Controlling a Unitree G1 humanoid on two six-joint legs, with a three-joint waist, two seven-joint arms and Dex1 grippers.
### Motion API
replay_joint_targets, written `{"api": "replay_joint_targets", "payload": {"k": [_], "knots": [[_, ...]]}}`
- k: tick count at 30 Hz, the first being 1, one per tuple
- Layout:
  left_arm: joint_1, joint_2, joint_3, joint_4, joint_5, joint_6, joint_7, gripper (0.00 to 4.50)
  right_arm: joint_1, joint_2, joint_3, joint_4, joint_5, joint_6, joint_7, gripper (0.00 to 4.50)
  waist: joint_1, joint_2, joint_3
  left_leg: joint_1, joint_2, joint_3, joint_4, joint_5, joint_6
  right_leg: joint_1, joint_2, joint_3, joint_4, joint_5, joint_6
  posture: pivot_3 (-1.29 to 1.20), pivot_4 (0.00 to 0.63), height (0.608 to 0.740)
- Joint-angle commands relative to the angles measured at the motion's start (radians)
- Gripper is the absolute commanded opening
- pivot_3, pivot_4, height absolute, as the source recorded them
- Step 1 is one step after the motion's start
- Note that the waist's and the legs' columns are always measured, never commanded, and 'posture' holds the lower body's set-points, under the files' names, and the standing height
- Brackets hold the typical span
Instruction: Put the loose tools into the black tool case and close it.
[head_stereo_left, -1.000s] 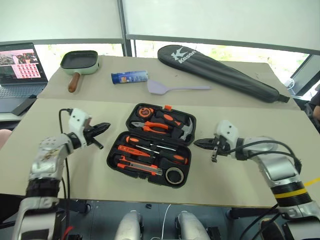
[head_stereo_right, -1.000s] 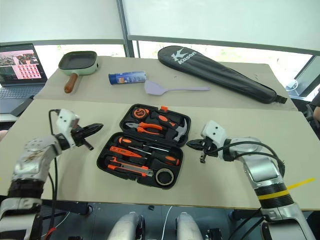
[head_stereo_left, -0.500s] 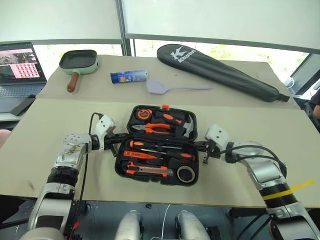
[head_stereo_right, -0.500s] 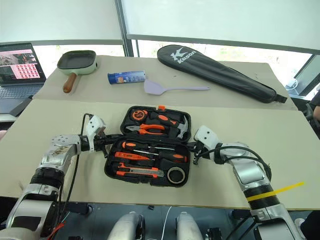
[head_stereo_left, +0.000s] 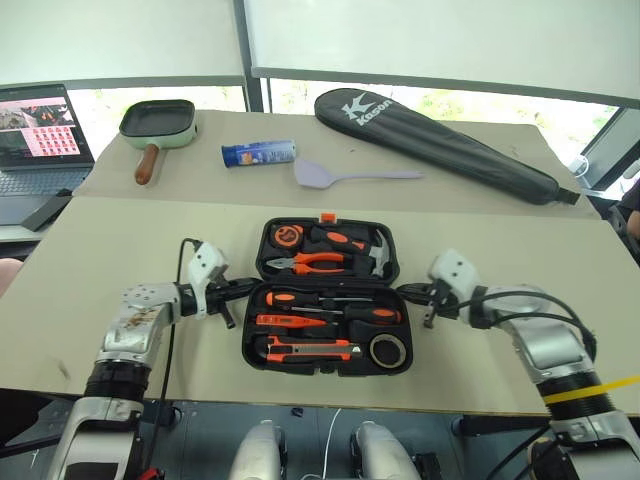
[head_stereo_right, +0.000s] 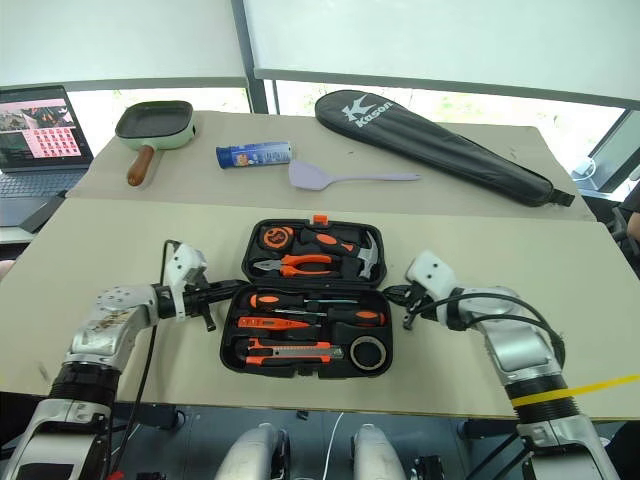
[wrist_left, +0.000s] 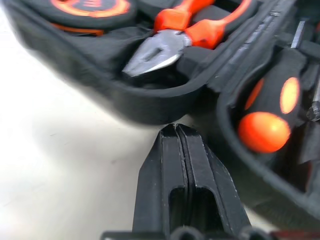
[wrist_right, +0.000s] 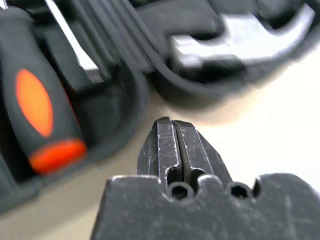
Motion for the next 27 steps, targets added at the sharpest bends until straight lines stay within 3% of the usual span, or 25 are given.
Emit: {"api": "replay_joint_targets", "payload": {"k": [1, 6, 9, 12, 15, 18, 25, 26, 27], "knots": [[-0.002, 0.087, 0.094, -0.125, -0.122, 0.212, -0.021, 1.51, -0.011, -0.066, -0.084, -0.107, 0.106, 0.171, 0.038, 1.82, -0.002, 0.0, 0.0, 0.0, 0.0, -0.001, 0.0, 0.0, 0.0, 0.0, 0.0, 0.0, 0.0, 0.0, 0.0, 0.0, 0.15, 0.74], [-0.084, 0.198, 0.066, -0.205, -0.155, 0.552, 0.044, 3.32, -0.173, -0.063, -0.192, -0.144, 0.329, 0.637, -0.041, 3.49, -0.005, 0.0, 0.001, 0.002, 0.001, -0.004, 0.0, 0.0, 0.0, 0.001, 0.001, 0.001, 0.001, 0.0, 0.0, 0.0, 0.15, 0.74], [-0.172, 0.166, 0.054, -0.202, -0.169, 0.714, 0.117, 4.4, -0.265, -0.113, -0.097, -0.137, 0.323, 0.815, -0.065, 4.47, 0.0, 0.0, 0.001, 0.004, 0.0, -0.004, 0.0, 0.0, 0.0, 0.002, 0.001, 0.001, 0.001, 0.0, 0.0, 0.0, 0.15, 0.74], [-0.291, 0.097, 0.042, -0.143, -0.169, 0.843, 0.203, 4.4, -0.394, -0.069, -0.048, -0.069, 0.331, 0.956, -0.112, 4.47, 0.005, -0.002, 0.001, 0.002, 0.0, -0.003, 0.0, 0.0, 0.0, 0.002, 0.0, 0.0, 0.001, 0.0, 0.0, 0.0, 0.15, 0.74], [-0.359, 0.042, 0.02, -0.082, -0.144, 0.861, 0.265, 4.4, -0.495, 0.0, -0.019, 0.041, 0.277, 1.014, -0.198, 4.47, 0.0, -0.002, 0.002, 0.0, -0.001, -0.003, 0.001, 0.0, 0.0, 0.0, 0.001, 0.0, 0.001, 0.0, 0.0, 0.0, 0.15, 0.74], [-0.407, -0.012, -0.007, 0.002, -0.1, 0.808, 0.327, 4.4, -0.566, 0.07, 0.002, 0.172, 0.209, 0.972, -0.286, 4.47, -0.004, -0.002, 0.002, -0.002, -0.001, -0.003, 0.0, 0.0, 0.0, -0.002, 0.001, 0.0, 0.001, 0.0, 0.0, 0.0, 0.15, 0.74], [-0.425, -0.045, -0.024, 0.058, -0.091, 0.792, 0.34, 4.4, -0.597, 0.112, 0.031, 0.269, 0.169, 0.918, -0.308, 4.47, -0.003, -0.002, 0.002, -0.005, -0.002, -0.002, -0.001, 0.0, 0.0, -0.004, -0.001, 0.0, 0.001, 0.0, 0.0, 0.0, 0.15, 0.74], [-0.422, -0.045, -0.025, 0.057, -0.093, 0.795, 0.335, 4.16, -0.596, 0.118, 0.032, 0.282, 0.164, 0.912, -0.313, 4.49, -0.003, -0.002, 0.002, -0.005, -0.002, -0.001, 0.0, 0.0, 0.0, -0.004, -0.001, 0.0, 0.0, 0.0, 0.0, 0.0, 0.15, 0.74], [-0.417, -0.046, -0.023, 0.058, -0.095, 0.796, 0.332, 3.86, -0.593, 0.125, 0.032, 0.295, 0.158, 0.9, -0.319, 4.23, -0.003, -0.002, 0.002, -0.005, -0.002, -0.001, 0.0, 0.0, 0.0, -0.004, -0.001, 0.0, 0.001, 0.0, 0.0, 0.0, 0.15, 0.74]]}}
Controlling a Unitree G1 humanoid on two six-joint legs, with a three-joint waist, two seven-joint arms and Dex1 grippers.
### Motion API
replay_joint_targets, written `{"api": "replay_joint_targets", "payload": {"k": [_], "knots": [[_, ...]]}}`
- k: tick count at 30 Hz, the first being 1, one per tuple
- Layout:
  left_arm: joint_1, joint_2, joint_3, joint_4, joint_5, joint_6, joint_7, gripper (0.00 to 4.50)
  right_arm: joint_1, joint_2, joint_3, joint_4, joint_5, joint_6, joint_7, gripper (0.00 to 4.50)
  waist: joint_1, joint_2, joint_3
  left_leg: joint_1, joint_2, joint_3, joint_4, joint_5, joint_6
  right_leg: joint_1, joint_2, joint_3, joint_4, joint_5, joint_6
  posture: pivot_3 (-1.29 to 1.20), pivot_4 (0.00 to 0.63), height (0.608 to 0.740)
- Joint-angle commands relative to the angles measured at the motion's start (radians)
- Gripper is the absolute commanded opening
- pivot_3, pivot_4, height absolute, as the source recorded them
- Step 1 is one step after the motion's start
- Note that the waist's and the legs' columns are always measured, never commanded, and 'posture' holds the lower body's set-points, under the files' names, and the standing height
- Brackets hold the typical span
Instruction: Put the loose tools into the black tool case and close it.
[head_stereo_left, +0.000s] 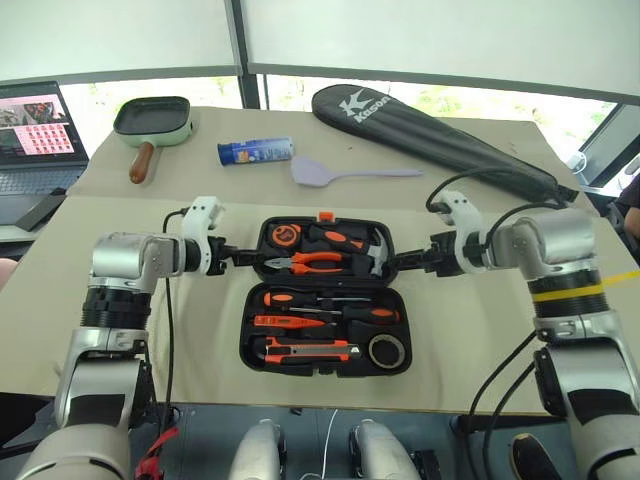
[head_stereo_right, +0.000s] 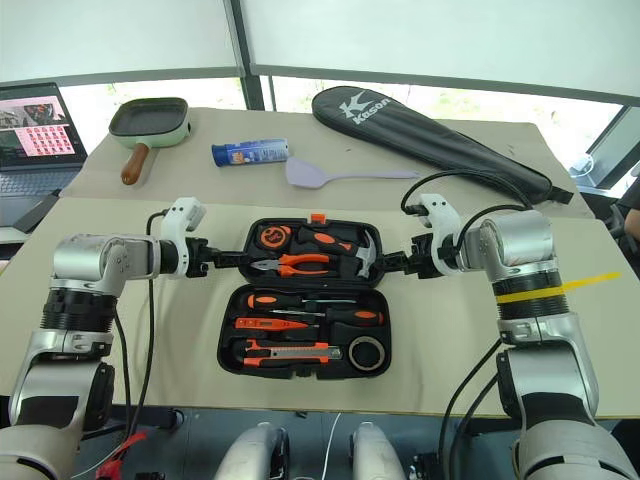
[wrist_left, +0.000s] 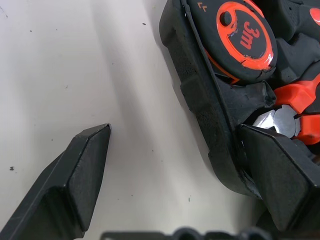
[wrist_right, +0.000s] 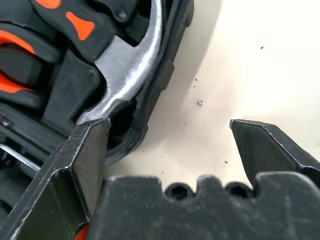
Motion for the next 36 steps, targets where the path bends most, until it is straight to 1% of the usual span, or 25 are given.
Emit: {"api": "replay_joint_targets", "payload": {"k": [1, 4, 5, 6, 11, 13, 15, 18, 21, 23, 25, 27, 31, 34, 35, 36], "knots": [[-0.012, -0.002, 0.012, -0.002, -0.007, -0.012, 0.0, 3.58, -0.023, 0.011, -0.015, 0.024, -0.019, -0.044, -0.015, 3.95, 0.0, 0.0, 0.0, 0.0, 0.0, 0.0, 0.0, 0.0, 0.0, 0.0, 0.0, 0.0, 0.0, 0.0, 0.0, 0.0, 0.15, 0.74], [-0.007, -0.008, 0.023, 0.009, -0.016, -0.006, -0.005, 2.55, -0.023, 0.025, -0.022, 0.029, -0.02, -0.037, -0.023, 3.12, -0.001, 0.0, 0.0, 0.0, 0.0, 0.0, 0.0, 0.0, -0.001, 0.0, 0.0, 0.0, 0.001, 0.0, 0.0, 0.0, 0.15, 0.74], [-0.008, -0.01, 0.027, 0.012, -0.022, 0.001, -0.006, 2.09, -0.024, 0.029, -0.024, 0.028, -0.021, -0.034, -0.025, 2.67, -0.001, 0.0, 0.0, 0.001, 0.0, 0.0, 0.0, 0.0, -0.001, 0.0, 0.0, 0.0, 0.001, 0.0, 0.0, 0.0, 0.15, 0.74], [-0.007, -0.008, 0.023, 0.013, -0.026, 0.002, -0.011, 1.73, -0.025, 0.031, -0.021, 0.027, -0.023, -0.027, -0.028, 2.32, -0.001, 0.0, 0.0, 0.001, 0.0, 0.0, 0.0, 0.0, -0.001, 0.001, 0.0, 0.0, 0.001, 0.0, 0.0, 0.0, 0.15, 0.74], [-0.013, -0.013, 0.036, 0.046, -0.059, 0.021, -0.027, 0.05, -0.03, 0.035, 0.0, 0.037, -0.035, 0.006, -0.041, 0.64, 0.0, 0.0, 0.0, 0.004, 0.0, 0.0, 0.0, 0.001, -0.001, 0.003, 0.0, 0.0, 0.001, 0.0, 0.0, 0.0, 0.15, 0.74], [-0.016, -0.018, 0.047, 0.065, -0.07, 0.017, -0.025, 0.0, -0.033, 0.041, -0.004, 0.041, -0.04, 0.0, -0.047, 0.03, 0.0, 0.0, 0.0, 0.005, 0.0, 0.0, 0.0, 0.001, -0.001, 0.004, 0.0, 0.0, 0.002, 0.0, 0.0, 0.0, 0.15, 0.74], [-0.015, -0.027, 0.065, 0.081, -0.081, 0.012, -0.019, 0.0, -0.029, 0.051, -0.017, 0.035, -0.042, -0.034, -0.052, 0.03, 0.0, 0.0, 0.0, 0.005, 0.0, 0.0, 0.0, 0.001, -0.001, 0.004, 0.0, 0.0, 0.002, 0.0, 0.0, 0.0, 0.15, 0.74], [0.005, -0.041, 0.113, 0.074, -0.105, -0.018, -0.01, 0.0, 0.012, 0.055, -0.055, -0.047, -0.022, -0.187, -0.012, 0.03, 0.0, 0.0, 0.0, 0.005, 0.0, -0.001, 0.0, 0.001, -0.002, 0.004, 0.0, 0.0, 0.002, 0.0, 0.0, 0.0, 0.15, 0.74], [0.051, -0.066, 0.201, 0.023, -0.16, -0.109, -0.032, 0.0, 0.09, 0.035, -0.065, -0.174, -0.016, -0.344, 0.043, 0.03, -0.001, 0.0, 0.0, 0.004, -0.001, -0.002, 0.0, 0.001, -0.002, 0.003, 0.0, 0.0, 0.002, 0.0, 0.0, 0.0, 0.15, 0.74], [0.105, -0.069, 0.234, -0.028, -0.164, -0.229, -0.06, 0.0, 0.194, 0.013, -0.081, -0.315, -0.001, -0.492, 0.112, 0.03, -0.001, 0.0, 0.0, 0.002, 0.0, -0.003, 0.0, 0.001, -0.002, 0.001, 0.0, 0.0, 0.002, 0.0, 0.0, 0.0, 0.15, 0.74], [0.157, -0.074, 0.254, -0.086, -0.173, -0.328, -0.091, 0.0, 0.302, -0.032, -0.064, -0.426, -0.028, -0.667, 0.186, 0.03, 0.001, 0.0, 0.001, 0.0, 0.0, -0.003, -0.001, 0.001, -0.002, 0.0, 0.0, 0.0, 0.001, 0.0, 0.0, 0.0, 0.15, 0.74], [0.205, -0.09, 0.279, -0.154, -0.195, -0.387, -0.104, 0.0, 0.387, -0.054, -0.064, -0.469, -0.074, -0.813, 0.193, 0.03, 0.002, 0.0, 0.001, -0.001, 0.0, -0.004, -0.002, 0.001, -0.002, 0.0, -0.001, 0.0, 0.0, 0.0, 0.0, 0.0, 0.15, 0.74], [0.324, -0.109, 0.291, -0.259, -0.162, -0.653, -0.15, 0.0, 0.545, -0.083, -0.069, -0.477, -0.199, -1.179, 0.177, 0.03, 0.001, 0.0, 0.001, -0.002, 0.0, -0.004, -0.001, 0.001, -0.002, 0.0, -0.002, -0.001, -0.003, 0.0, 0.001, 0.0, 0.15, 0.74], [0.446, -0.111, 0.279, -0.32, -0.14, -0.852, -0.24, 0.0, 0.645, -0.093, -0.07, -0.431, -0.343, -1.515, 0.102, 0.03, -0.001, 0.0, 0.001, -0.002, 0.0, -0.003, -0.001, 0.001, -0.002, 0.0, -0.001, 0.0, -0.004, 0.001, 0.001, 0.0, 0.15, 0.74], [0.468, -0.102, 0.269, -0.316, -0.117, -0.902, -0.248, 0.0, 0.658, -0.098, -0.068, -0.409, -0.387, -1.605, 0.078, 0.03, -0.001, 0.0, 0.001, -0.001, 0.0, -0.003, -0.001, 0.001, -0.002, 0.0, -0.001, 0.0, -0.004, 0.001, 0.001, 0.0, 0.15, 0.74], [0.495, -0.089, 0.254, -0.294, -0.057, -1.018, -0.249, 0.0, 0.677, -0.118, -0.059, -0.373, -0.475, -1.724, 0.023, 0.03, 0.0, 0.0, 0.001, -0.001, 0.0, -0.003, -0.001, 0.001, -0.002, 0.0, -0.001, 0.0, -0.004, 0.001, 0.001, 0.0, 0.15, 0.74]]}}
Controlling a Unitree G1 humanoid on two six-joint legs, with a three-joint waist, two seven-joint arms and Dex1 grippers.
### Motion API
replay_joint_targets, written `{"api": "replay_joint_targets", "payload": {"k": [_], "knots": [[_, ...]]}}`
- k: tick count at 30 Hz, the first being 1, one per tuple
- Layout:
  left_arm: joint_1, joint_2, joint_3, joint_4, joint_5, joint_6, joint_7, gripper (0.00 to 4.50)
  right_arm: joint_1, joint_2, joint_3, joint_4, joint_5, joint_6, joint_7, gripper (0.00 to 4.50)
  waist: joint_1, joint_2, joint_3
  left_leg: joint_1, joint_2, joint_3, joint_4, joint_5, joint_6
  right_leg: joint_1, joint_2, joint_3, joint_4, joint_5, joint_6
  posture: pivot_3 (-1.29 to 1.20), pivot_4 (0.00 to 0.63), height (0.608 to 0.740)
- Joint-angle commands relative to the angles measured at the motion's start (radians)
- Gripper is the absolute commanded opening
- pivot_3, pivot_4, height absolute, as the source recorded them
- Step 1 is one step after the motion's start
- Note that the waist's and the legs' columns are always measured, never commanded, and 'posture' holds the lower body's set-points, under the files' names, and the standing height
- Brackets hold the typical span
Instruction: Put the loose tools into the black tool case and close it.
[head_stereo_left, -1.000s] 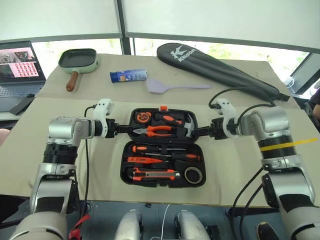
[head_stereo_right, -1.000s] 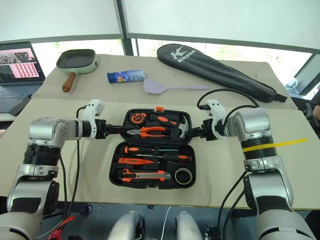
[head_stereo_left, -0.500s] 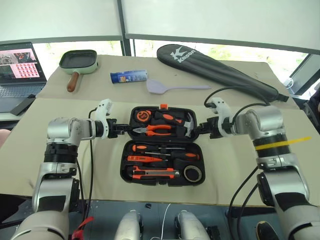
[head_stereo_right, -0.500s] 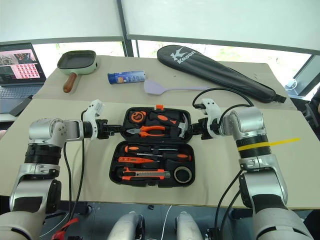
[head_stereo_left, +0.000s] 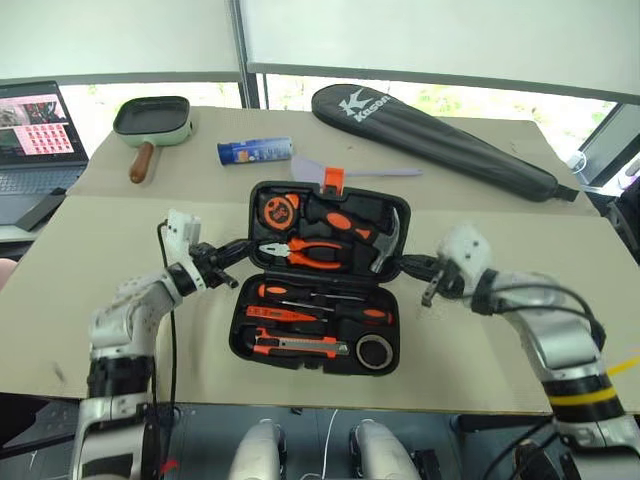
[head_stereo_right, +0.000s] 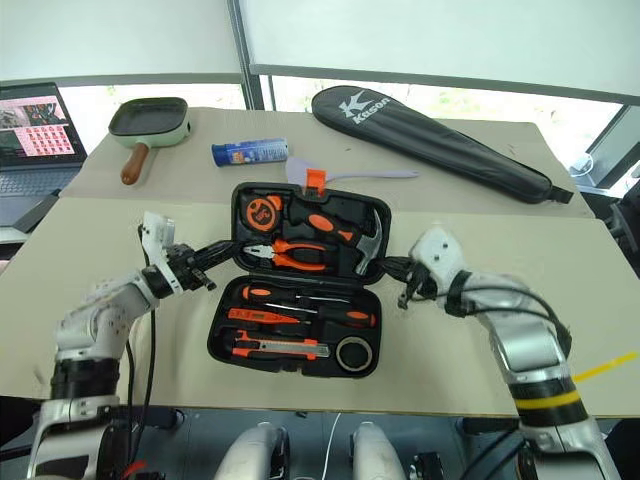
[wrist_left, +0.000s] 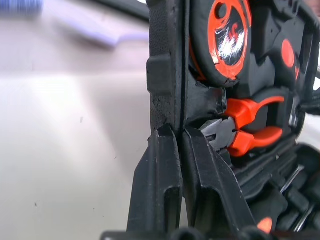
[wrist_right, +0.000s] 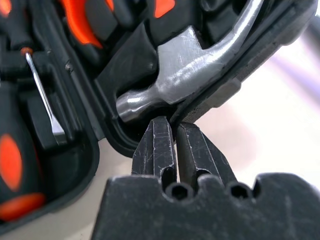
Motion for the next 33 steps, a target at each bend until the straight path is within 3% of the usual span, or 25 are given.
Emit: {"api": "replay_joint_targets", "payload": {"k": [1, 4, 7, 11, 17, 18, 20, 21, 25, 30, 33], "knots": [[0.071, 0.058, 0.009, -0.008, 0.161, -0.414, -0.038, 0.0, 0.055, -0.077, -0.004, 0.068, -0.282, -0.492, -0.142, 0.03, 0.002, 0.0, 0.0, 0.001, 0.0, 0.001, 0.0, 0.0, 0.0, 0.001, 0.0, 0.0, 0.0, 0.0, 0.0, 0.0, 0.15, 0.74], [0.13, 0.092, -0.029, 0.063, 0.281, -0.681, -0.047, 0.0, 0.078, -0.109, 0.012, 0.159, -0.433, -0.717, -0.257, 0.03, 0.003, 0.0, 0.0, 0.004, -0.001, 0.005, 0.0, 0.0, 0.0, 0.004, -0.001, 0.0, -0.002, 0.0, 0.0, 0.0, 0.15, 0.74], [0.237, 0.112, -0.035, 0.085, 0.314, -0.815, -0.045, 0.0, 0.144, -0.117, 0.026, 0.209, -0.457, -0.8, -0.301, 0.03, 0.002, 0.0, 0.0, 0.009, 0.0, 0.006, -0.001, 0.0, 0.0, 0.008, -0.001, 0.001, -0.001, 0.0, 0.0, 0.0, 0.15, 0.74], [0.297, 0.146, -0.033, 0.11, 0.316, -0.889, -0.038, 1.33, 0.176, -0.126, 0.037, 0.225, -0.447, -0.839, -0.309, 1.33, -0.002, 0.0, 0.0, 0.018, 0.002, 0.008, -0.004, -0.001, 0.001, 0.016, 0.0, 0.002, -0.003, 0.0, -0.001, 0.0, 0.15, 0.74], [0.354, 0.221, 0.044, 0.096, 0.193, -0.712, -0.043, 3.5, 0.241, -0.176, -0.004, 0.24, -0.351, -0.779, -0.279, 3.41, 0.003, -0.001, 0.0, 0.025, 0.004, 0.009, -0.003, -0.001, 0.001, 0.023, 0.0, 0.002, -0.003, -0.001, -0.001, 0.0, 0.15, 0.74], [0.349, 0.228, 0.051, 0.096, 0.17, -0.672, -0.041, 3.51, 0.258, -0.188, -0.004, 0.232, -0.307, -0.752, -0.252, 3.68, 0.004, -0.001, 0.0, 0.026, 0.004, 0.009, -0.003, -0.001, 0.001, 0.023, -0.001, 0.002, -0.003, -0.001, -0.001, 0.0, 0.15, 0.74], [0.329, 0.243, 0.05, 0.1, 0.141, -0.616, -0.053, 3.51, 0.312, -0.213, 0.0, 0.175, -0.177, -0.642, -0.164, 3.26, 0.006, -0.001, 0.0, 0.027, 0.004, 0.009, -0.003, -0.001, 0.001, 0.024, -0.001, 0.002, -0.003, -0.001, 0.0, 0.0, 0.15, 0.74], [0.305, 0.245, 0.045, 0.101, 0.128, -0.581, -0.056, 3.28, 0.354, -0.231, 0.002, 0.122, -0.088, -0.577, -0.11, 3.11, 0.007, -0.001, 0.0, 0.027, 0.004, 0.009, -0.003, -0.001, 0.001, 0.025, -0.001, 0.002, -0.003, -0.001, 0.0, 0.0, 0.15, 0.74], [0.181, 0.241, -0.012, 0.106, 0.111, -0.464, -0.078, 2.01, 0.486, -0.292, 0.007, -0.079, 0.099, -0.411, 0.018, 1.8, 0.012, -0.001, 0.0, 0.027, 0.004, 0.008, -0.003, -0.001, 0.001, 0.025, -0.001, 0.001, -0.003, -0.001, 0.0, 0.0, 0.15, 0.74], [-0.007, 0.217, -0.126, 0.178, 0.173, -0.376, -0.092, 0.21, 0.57, -0.338, 0.065, -0.334, 0.192, -0.151, 0.104, 0.07, 0.01, -0.001, 0.0, 0.028, 0.003, 0.008, -0.003, -0.001, 0.001, 0.027, 0.001, 0.001, -0.003, -0.001, 0.0, 0.0, 0.15, 0.74], [-0.08, 0.213, -0.19, 0.248, 0.223, -0.364, -0.117, 0.1, 0.568, -0.319, 0.11, -0.393, 0.156, -0.071, 0.116, 0.03, 0.003, -0.002, 0.0, 0.027, 0.003, 0.008, -0.003, -0.001, 0.001, 0.026, 0.002, 0.002, -0.004, -0.001, 0.0, 0.0, 0.15, 0.74]]}}
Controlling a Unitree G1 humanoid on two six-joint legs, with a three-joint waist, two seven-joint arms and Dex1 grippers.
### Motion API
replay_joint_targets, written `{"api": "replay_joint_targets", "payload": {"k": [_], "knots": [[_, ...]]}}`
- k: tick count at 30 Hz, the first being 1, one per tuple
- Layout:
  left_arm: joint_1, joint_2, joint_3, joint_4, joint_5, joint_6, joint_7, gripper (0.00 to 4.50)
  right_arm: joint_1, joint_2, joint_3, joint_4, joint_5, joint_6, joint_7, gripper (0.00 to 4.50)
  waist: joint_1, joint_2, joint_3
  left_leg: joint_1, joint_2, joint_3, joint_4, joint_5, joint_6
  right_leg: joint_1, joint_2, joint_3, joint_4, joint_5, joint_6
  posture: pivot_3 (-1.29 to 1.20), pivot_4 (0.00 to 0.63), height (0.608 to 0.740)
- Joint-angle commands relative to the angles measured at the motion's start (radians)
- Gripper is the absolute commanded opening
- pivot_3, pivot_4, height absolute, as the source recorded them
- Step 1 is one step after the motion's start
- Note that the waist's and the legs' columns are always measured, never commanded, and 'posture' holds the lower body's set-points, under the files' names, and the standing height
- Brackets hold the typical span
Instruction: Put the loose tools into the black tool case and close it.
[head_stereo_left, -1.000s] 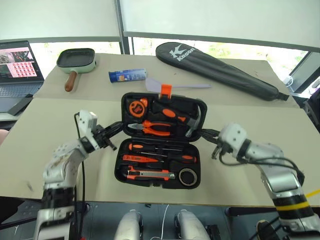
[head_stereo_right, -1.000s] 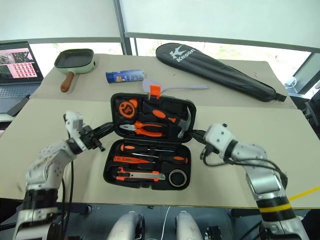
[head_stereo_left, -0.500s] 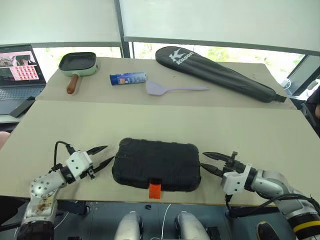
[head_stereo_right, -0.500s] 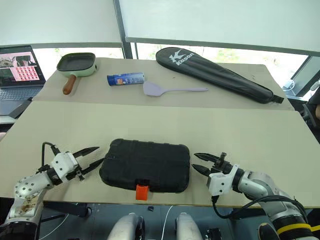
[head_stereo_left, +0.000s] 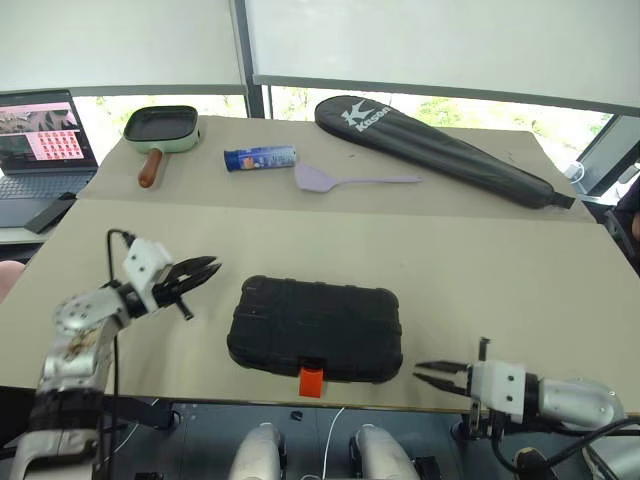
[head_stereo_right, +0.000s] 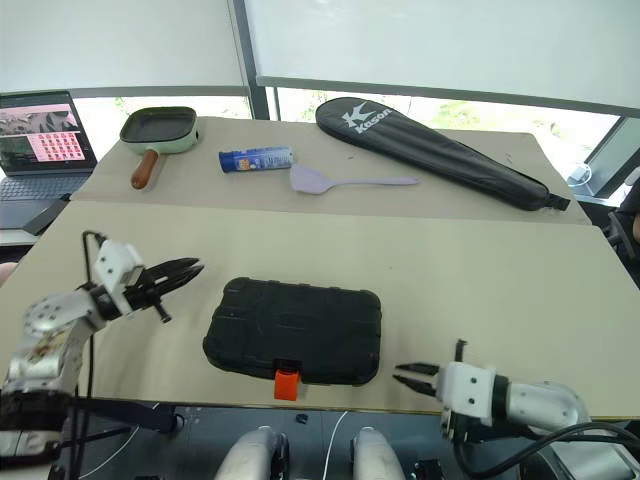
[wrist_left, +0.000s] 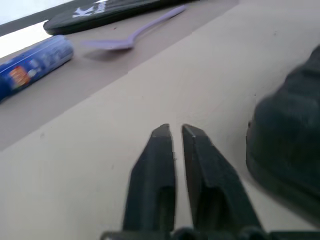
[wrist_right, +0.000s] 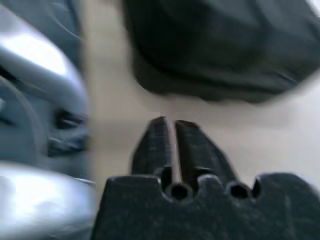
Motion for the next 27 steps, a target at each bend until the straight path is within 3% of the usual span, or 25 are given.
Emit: {"api": "replay_joint_targets", "payload": {"k": [1, 7, 12, 21, 27], "knots": [[-0.073, -0.001, -0.069, 0.087, 0.061, 0.024, -0.033, 0.1, -0.015, 0.023, 0.049, -0.081, -0.014, 0.117, 0.013, 0.03, -0.002, 0.0, 0.0, 0.0, 0.0, 0.0, 0.0, 0.0, 0.0, 0.0, 0.0, 0.0, 0.0, 0.0, 0.0, 0.0, 0.15, 0.74], [-0.137, -0.01, -0.131, 0.164, 0.089, 0.017, -0.107, 0.1, -0.144, 0.119, 0.163, -0.088, -0.088, 0.288, 0.017, 0.03, -0.001, -0.002, 0.001, -0.004, 0.0, 0.0, 0.001, 0.0, 0.0, -0.004, 0.001, 0.0, 0.0, 0.0, 0.0, 0.0, 0.15, 0.74], [-0.103, -0.003, -0.142, 0.124, 0.075, 0.086, -0.146, 0.1, -0.264, 0.186, 0.188, -0.016, -0.167, 0.311, -0.009, 0.03, -0.003, -0.005, 0.001, -0.005, 0.0, 0.0, 0.002, 0.0, 0.0, -0.004, 0.001, 0.0, 0.001, 0.0, 0.0, 0.0, 0.15, 0.74], [0.127, 0.007, -0.04, -0.127, -0.005, 0.202, -0.093, 0.1, -0.573, 0.353, 0.135, 0.312, -0.244, 0.258, -0.095, 0.03, -0.006, -0.006, 0.001, -0.003, 0.002, 0.0, 0.002, 0.0, 0.0, -0.004, 0.001, 0.001, 0.002, 0.001, -0.001, 0.0, 0.15, 0.74], [0.244, 0.003, 0.016, -0.244, -0.042, 0.232, -0.04, 0.1, -0.671, 0.406, 0.123, 0.465, -0.272, 0.192, -0.112, 0.03, 0.001, -0.006, 0.001, -0.004, 0.001, 0.0, 0.001, 0.0, 0.0, -0.005, 0.0, 0.0, 0.002, 0.001, -0.002, 0.0, 0.15, 0.74]]}}
